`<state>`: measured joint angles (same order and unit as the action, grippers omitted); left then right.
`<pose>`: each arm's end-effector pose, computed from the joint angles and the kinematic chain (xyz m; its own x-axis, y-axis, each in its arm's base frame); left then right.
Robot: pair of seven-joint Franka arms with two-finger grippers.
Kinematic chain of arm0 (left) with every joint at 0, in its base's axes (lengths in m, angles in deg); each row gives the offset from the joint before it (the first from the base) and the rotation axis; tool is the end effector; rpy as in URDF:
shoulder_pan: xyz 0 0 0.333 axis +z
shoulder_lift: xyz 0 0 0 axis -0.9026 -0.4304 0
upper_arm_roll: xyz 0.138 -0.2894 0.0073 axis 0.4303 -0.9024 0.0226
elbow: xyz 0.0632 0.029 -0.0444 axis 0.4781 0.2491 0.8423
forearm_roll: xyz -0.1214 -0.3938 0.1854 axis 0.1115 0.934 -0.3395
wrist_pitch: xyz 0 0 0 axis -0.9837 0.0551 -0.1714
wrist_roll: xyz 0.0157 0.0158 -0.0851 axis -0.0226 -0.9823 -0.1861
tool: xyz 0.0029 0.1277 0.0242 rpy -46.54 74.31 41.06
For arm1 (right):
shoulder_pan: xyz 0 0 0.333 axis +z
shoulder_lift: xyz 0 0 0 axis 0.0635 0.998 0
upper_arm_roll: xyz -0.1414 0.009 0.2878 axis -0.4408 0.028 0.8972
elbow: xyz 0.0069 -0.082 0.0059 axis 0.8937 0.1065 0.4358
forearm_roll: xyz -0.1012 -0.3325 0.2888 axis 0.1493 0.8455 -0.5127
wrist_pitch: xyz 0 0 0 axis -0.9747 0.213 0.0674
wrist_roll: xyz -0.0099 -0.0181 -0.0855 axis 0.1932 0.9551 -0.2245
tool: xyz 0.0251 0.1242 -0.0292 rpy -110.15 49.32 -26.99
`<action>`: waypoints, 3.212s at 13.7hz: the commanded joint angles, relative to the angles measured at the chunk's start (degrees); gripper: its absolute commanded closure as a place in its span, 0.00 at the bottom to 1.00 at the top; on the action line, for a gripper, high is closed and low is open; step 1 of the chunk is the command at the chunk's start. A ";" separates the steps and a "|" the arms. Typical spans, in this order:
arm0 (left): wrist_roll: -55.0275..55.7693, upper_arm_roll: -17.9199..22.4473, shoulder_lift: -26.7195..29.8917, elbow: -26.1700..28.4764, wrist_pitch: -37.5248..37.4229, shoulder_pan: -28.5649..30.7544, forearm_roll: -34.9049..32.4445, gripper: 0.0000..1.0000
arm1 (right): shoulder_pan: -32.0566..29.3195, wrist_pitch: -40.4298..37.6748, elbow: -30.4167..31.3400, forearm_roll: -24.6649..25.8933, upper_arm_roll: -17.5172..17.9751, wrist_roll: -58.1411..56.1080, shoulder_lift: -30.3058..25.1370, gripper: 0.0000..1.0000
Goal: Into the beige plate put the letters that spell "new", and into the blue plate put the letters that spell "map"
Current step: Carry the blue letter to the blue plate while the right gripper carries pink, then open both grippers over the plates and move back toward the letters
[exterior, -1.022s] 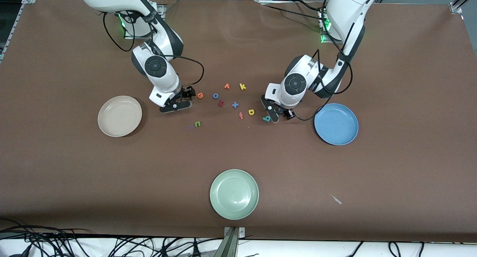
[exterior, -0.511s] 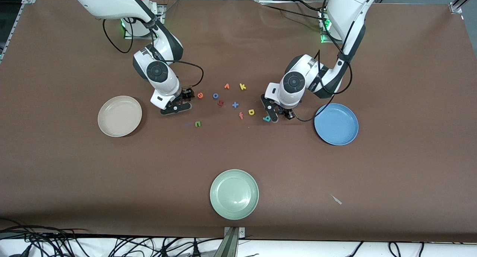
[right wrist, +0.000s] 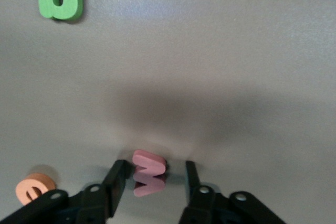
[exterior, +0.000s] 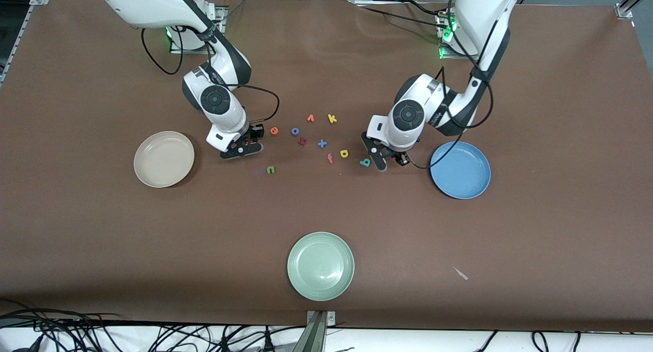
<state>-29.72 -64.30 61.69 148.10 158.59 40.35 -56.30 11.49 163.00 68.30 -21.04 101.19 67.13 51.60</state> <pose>0.5471 -0.3274 0.1609 0.4711 -0.8683 -0.1552 -0.8665 -0.4884 0.1028 0.4832 0.2806 0.1013 0.9616 0.2524 -0.1076 0.2550 -0.9669 0.0105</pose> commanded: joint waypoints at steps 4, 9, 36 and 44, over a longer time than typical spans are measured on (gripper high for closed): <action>-10.75 1.44 2.66 -8.28 -15.83 6.12 -4.91 0.95 | 0.23 0.29 -1.25 1.32 -0.09 0.88 1.33 0.97; -23.97 1.36 -0.58 -7.68 -13.57 13.51 -11.24 0.94 | -0.39 -18.40 -9.67 1.24 -1.66 -4.55 -2.53 1.00; 11.67 -4.44 -5.15 -14.52 -6.87 13.53 0.78 0.00 | 11.11 -12.28 -16.52 -10.37 -13.54 -9.17 0.35 0.00; 54.02 -4.62 -11.66 -17.78 -1.26 3.51 3.59 0.00 | 15.69 -11.58 -27.61 -10.37 -13.45 -0.27 10.73 0.00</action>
<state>15.05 -69.35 52.43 132.12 155.69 45.86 -53.77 26.33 152.01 44.49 -30.60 88.06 65.31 59.34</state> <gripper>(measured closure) 0.000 0.000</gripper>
